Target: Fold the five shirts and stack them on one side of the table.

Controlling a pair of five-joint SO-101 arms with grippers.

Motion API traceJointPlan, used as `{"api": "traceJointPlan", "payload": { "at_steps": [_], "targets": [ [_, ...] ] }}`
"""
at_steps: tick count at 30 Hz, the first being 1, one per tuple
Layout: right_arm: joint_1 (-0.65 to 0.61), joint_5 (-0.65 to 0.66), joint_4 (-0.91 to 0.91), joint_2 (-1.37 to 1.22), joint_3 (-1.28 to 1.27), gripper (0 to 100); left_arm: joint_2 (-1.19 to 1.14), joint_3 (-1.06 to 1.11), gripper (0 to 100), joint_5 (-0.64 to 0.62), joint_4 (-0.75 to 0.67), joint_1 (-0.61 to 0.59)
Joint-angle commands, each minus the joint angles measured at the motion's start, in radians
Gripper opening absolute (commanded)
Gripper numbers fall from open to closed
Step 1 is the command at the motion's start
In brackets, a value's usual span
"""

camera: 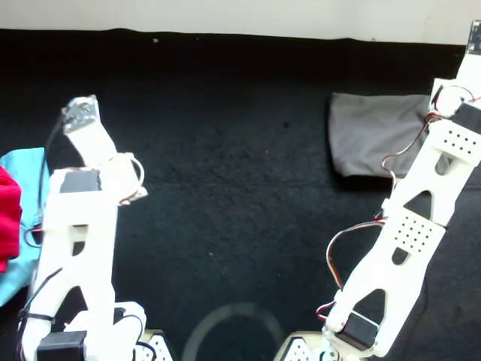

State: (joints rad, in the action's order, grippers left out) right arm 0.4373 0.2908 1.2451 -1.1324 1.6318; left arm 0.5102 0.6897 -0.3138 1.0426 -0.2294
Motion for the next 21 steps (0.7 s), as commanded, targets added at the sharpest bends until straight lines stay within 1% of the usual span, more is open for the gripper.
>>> {"api": "traceJointPlan", "payload": {
  "at_steps": [1, 3, 5, 7, 12, 14, 17, 21],
  "targets": [
    [0.008, -0.009, 0.110, 0.027, 0.130, 14.6, 0.036, -0.156, 1, 0.003, 0.132, -0.088],
    [0.008, -0.009, 0.157, 0.051, 0.134, 14.6, 0.030, -0.225, 1, 0.017, 0.192, -0.165],
    [0.005, -0.009, 0.222, 0.087, 0.134, 14.6, 0.030, -0.275, 1, 0.106, 0.232, -0.249],
    [-0.024, -0.009, 0.294, 0.130, 0.134, 14.6, 0.030, -0.311, 2, 0.203, 0.252, -0.348],
    [-0.111, -0.009, 0.479, 0.249, 0.133, 14.7, 0.033, -0.369, 13, 0.417, 0.249, -0.585],
    [-0.148, -0.009, 0.521, 0.285, 0.133, 14.7, 0.031, -0.390, 16, 0.450, 0.249, -0.665],
    [-0.170, -0.009, 0.519, 0.329, 0.133, 14.7, 0.030, -0.401, 18, 0.479, 0.239, -0.765],
    [-0.183, -0.011, 0.521, 0.401, 0.070, 14.7, 0.030, -0.378, 18, 0.512, 0.104, -0.858]
  ]
}}
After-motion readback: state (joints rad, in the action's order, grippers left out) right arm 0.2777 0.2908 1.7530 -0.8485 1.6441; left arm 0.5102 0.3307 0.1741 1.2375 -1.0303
